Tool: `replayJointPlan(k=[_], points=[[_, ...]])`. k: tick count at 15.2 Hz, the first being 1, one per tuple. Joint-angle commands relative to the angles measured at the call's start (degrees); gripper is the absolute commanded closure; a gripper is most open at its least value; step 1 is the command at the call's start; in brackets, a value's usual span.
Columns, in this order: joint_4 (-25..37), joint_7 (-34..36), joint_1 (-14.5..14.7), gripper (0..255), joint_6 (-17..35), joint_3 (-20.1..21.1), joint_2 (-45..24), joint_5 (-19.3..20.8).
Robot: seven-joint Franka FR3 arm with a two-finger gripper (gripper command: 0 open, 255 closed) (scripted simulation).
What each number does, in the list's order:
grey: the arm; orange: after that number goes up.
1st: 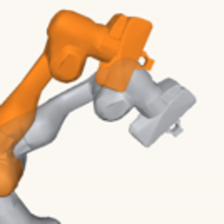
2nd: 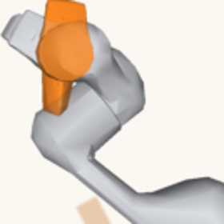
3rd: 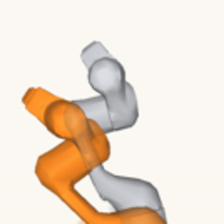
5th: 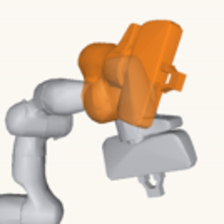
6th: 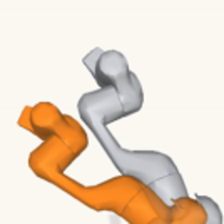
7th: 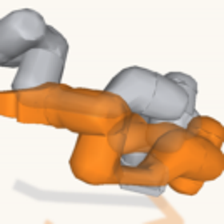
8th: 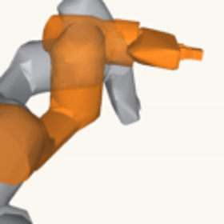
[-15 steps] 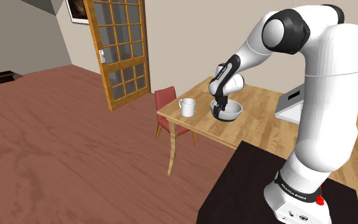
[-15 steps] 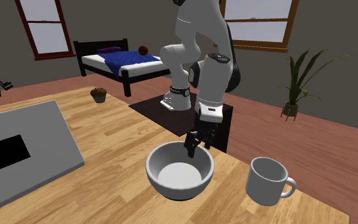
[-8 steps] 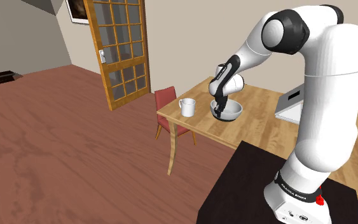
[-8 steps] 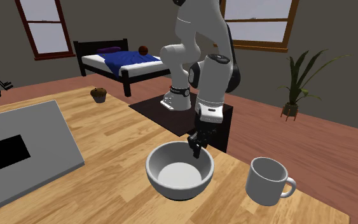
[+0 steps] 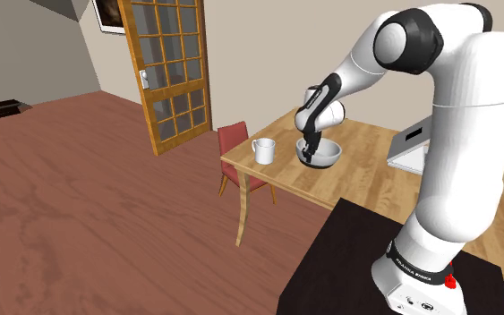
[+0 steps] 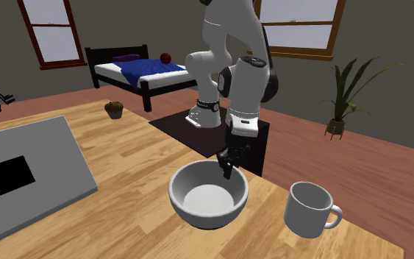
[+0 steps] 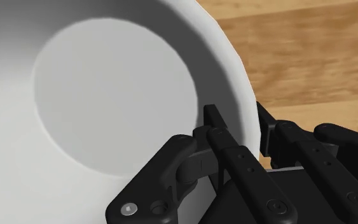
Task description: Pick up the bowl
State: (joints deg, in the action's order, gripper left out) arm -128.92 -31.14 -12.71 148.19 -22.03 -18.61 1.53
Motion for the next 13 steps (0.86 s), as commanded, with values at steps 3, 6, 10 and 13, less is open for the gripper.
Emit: replayJointPlan(k=[3,6,10,13], points=[[0.2,0.6,0.6,255,-2.7,-0.8,2.7,1.3],[0.4,1.0,1.0,255,-4.8,-1.2,4.7,2.2],[0.9,1.5,1.4,255,-7.7,-1.7,7.1,3.3],[1.1,1.6,1.5,255,-8.5,-1.8,7.8,3.6]])
